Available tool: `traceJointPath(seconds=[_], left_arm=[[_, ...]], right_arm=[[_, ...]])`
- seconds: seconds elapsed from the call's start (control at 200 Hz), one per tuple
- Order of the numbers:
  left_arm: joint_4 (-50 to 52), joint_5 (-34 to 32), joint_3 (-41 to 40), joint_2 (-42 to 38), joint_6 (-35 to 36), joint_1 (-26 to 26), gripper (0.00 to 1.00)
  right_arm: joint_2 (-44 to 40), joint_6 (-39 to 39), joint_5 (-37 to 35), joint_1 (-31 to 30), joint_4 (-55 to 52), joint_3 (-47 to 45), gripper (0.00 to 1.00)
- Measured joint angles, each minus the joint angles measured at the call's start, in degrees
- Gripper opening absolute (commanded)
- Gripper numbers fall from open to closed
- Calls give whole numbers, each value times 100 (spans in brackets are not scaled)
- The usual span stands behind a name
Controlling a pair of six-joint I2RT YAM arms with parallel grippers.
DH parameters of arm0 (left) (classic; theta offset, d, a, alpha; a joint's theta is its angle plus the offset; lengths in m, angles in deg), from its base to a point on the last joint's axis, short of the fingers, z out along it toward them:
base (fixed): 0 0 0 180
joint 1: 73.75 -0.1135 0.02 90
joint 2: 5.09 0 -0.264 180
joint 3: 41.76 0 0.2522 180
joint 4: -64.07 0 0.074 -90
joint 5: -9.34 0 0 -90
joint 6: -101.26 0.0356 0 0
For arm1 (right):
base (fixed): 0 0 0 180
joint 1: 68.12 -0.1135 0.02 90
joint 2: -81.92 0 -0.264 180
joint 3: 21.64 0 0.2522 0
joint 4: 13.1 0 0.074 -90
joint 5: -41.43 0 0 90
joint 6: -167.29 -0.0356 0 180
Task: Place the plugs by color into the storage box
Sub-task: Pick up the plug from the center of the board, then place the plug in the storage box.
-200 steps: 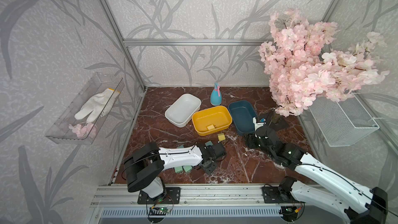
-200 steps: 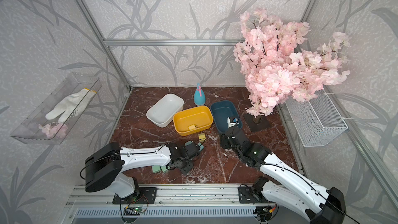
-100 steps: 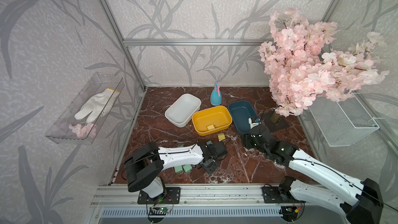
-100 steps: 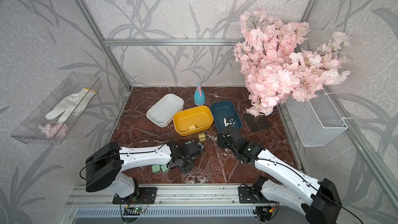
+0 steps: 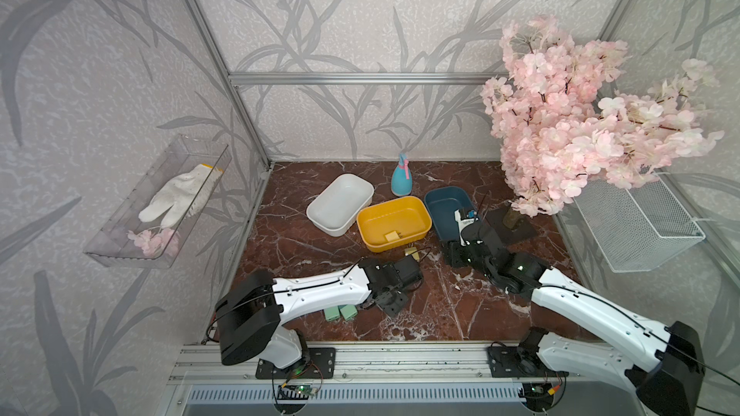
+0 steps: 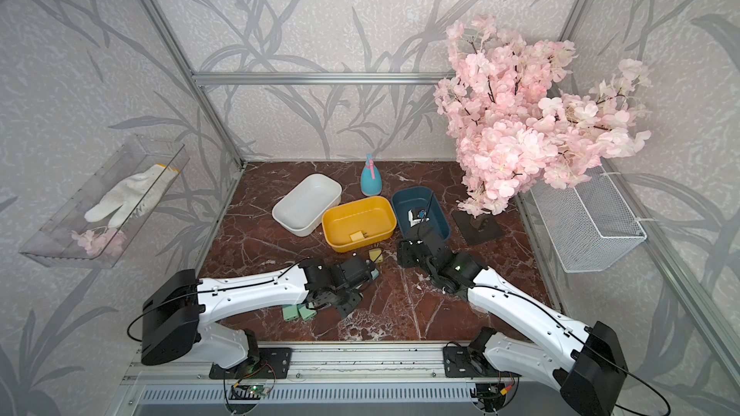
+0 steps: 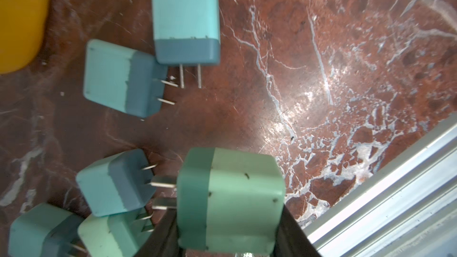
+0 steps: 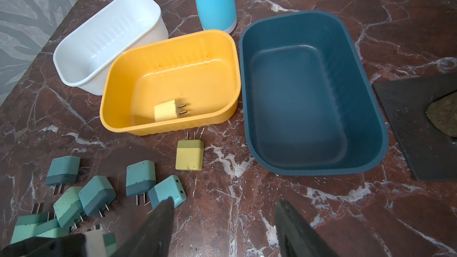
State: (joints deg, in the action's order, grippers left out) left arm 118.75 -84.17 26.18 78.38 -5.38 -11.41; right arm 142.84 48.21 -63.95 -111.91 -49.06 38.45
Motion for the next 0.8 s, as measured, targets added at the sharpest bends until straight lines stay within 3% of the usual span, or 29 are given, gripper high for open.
traceJointPath(seconds=[0.18, 0.325, 0.56, 0.8], left_arm=[[247, -557, 0, -638, -275, -87, 0], [448, -686, 35, -1132, -452, -446, 0], [734, -332, 647, -1342, -439, -1676, 0], [737, -96, 1421, -658, 17, -3147, 0]], right_arm=[[-258, -157, 92, 0, 79, -304, 69], [-332, -249, 118, 0, 94, -409, 69], [-170, -256, 197, 0, 144, -378, 69], [433, -262, 507, -2, 236, -94, 69]])
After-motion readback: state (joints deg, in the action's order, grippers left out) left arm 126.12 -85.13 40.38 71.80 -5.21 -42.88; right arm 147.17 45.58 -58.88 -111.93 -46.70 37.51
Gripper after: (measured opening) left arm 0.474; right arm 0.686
